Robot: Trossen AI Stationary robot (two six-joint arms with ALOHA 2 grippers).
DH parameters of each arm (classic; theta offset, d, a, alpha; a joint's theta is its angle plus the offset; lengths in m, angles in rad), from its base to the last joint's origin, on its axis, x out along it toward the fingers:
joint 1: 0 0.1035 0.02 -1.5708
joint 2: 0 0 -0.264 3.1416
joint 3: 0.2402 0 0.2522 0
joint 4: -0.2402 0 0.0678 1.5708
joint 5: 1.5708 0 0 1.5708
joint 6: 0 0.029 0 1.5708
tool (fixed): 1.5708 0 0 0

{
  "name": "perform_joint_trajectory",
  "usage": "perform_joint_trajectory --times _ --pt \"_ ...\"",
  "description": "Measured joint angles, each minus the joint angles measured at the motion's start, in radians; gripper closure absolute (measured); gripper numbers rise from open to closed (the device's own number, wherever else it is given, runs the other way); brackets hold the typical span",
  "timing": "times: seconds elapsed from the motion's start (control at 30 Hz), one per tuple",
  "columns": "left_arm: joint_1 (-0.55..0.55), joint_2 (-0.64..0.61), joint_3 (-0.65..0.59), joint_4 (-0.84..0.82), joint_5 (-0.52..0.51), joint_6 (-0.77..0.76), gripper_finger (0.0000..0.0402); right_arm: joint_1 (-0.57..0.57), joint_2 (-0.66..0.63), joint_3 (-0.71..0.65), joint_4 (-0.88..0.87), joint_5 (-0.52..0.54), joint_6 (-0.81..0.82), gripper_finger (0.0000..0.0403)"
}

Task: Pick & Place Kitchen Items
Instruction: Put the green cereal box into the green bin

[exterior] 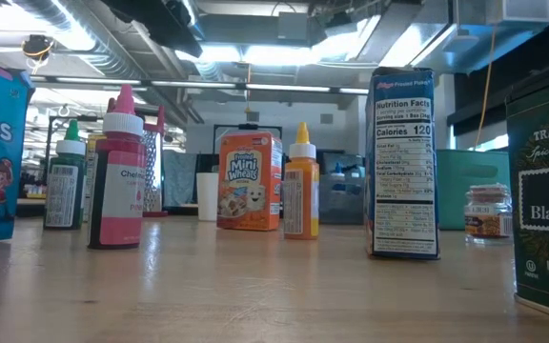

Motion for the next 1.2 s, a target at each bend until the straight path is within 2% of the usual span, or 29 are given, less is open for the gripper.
perform_joint_trajectory --times 0.43,0.87,1.2 --pt "0.000 0.000 0.000 0.000 0.000 0.019 0.0127 0.000 0.002 -0.001 0.012 0.000 0.019 0.0160" --pt "0.000 0.000 0.000 0.000 -0.001 0.037 0.0127 0.000 0.003 -0.088 0.030 -0.002 0.036 0.0160" --pt "0.000 0.000 0.000 0.001 -0.001 0.037 0.0127 0.000 0.003 -0.155 0.108 -0.004 0.028 0.0160"
